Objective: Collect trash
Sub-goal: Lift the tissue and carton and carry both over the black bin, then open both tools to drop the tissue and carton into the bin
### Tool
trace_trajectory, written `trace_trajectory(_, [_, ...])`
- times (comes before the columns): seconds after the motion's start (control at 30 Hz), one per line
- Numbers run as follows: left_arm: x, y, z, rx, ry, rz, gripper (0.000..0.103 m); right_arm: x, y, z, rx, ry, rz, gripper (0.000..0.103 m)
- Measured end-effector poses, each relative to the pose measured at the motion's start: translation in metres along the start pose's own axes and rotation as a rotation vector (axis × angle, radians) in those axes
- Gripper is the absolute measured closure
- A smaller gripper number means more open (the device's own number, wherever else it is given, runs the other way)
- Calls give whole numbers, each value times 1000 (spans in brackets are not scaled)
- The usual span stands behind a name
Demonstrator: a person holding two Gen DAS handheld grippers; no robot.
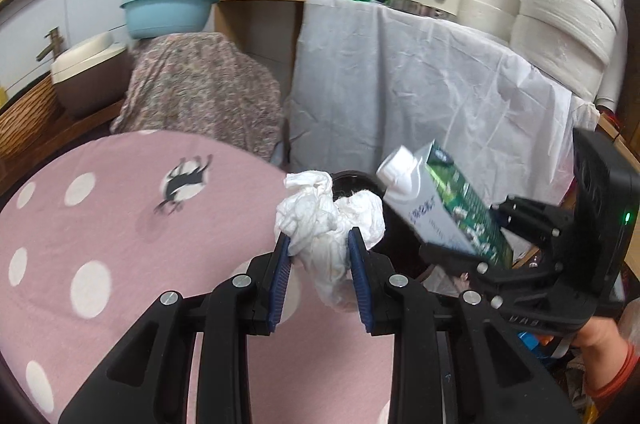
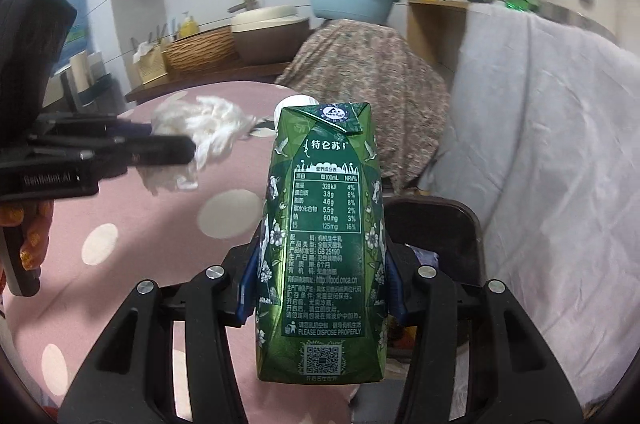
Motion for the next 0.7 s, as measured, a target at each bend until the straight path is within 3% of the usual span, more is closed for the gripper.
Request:
trace_trajectory(0.27, [-56,18,39,17,-32,70,74,-56,-42,20,64,-105,59,53])
trace_trajectory(0.5, [-84,31,79,32,3,109,74,-103,-79,74,159,-116,200,53])
trace_trajectory(0.7, [-99,36,129,100,53,107,74,-126,-103,121,224,-111,273,53])
Point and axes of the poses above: each gripper's, at about its wrist camera, not at the fingertips, and z roughly the way its jaws point, x to its left, y to its top, the point moved 3 cm from there along z, roughly the way its jaws point, and after that the axes turned 10 degrees about -z, right-handed, at the moved point
